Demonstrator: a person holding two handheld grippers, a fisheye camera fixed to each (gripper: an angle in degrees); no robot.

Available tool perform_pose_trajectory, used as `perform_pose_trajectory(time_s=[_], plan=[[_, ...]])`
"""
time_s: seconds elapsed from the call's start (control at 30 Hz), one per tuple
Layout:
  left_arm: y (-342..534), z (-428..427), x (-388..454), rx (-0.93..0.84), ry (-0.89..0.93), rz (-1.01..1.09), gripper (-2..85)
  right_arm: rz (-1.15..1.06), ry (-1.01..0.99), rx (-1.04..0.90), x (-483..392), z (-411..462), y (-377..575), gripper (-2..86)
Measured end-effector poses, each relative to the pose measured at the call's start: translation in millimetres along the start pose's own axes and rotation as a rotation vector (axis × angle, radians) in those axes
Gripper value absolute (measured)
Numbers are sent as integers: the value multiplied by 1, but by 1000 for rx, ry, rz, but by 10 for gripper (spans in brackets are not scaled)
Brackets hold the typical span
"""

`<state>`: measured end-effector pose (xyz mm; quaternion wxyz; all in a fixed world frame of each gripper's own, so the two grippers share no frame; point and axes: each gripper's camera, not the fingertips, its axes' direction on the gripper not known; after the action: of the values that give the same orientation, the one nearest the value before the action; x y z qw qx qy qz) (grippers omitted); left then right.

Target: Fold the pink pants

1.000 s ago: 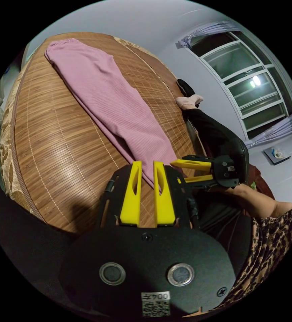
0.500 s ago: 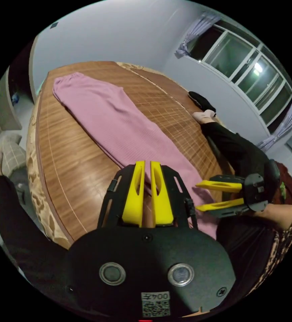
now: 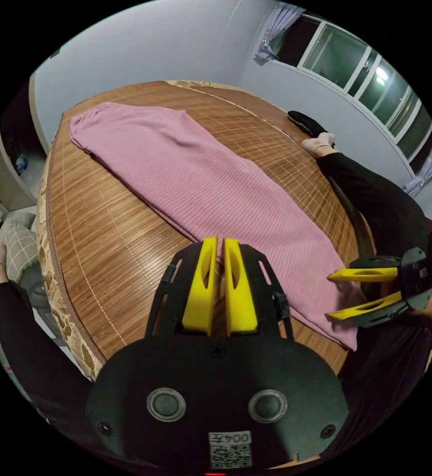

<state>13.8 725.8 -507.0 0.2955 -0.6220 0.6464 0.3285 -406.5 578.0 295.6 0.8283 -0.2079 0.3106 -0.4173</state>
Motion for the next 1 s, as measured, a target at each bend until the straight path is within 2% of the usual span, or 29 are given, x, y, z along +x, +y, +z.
perform_pose_trajectory(time_s=[0.07,0.3,0.43,0.57,0.73,0.9,1.0], plan=[[-4,2,5,0,-11,3,17,14,-35,97,11,-21,-1,127],[-28,2,1,6,97,-79,43,-130,-147,140,59,-30,-41,109],[-99,-19,2,42,3,-19,69,-229,-186,168,78,-10,-60,102],[-199,-16,13,0,-85,74,80,-152,-299,210,113,7,-63,98],[-327,45,52,-148,-304,247,93,-108,-374,236,155,11,-72,101],[-387,108,74,-262,-456,304,114,36,-677,228,206,28,-76,98],[-407,132,76,-289,-528,293,101,75,-757,230,223,33,-75,95]])
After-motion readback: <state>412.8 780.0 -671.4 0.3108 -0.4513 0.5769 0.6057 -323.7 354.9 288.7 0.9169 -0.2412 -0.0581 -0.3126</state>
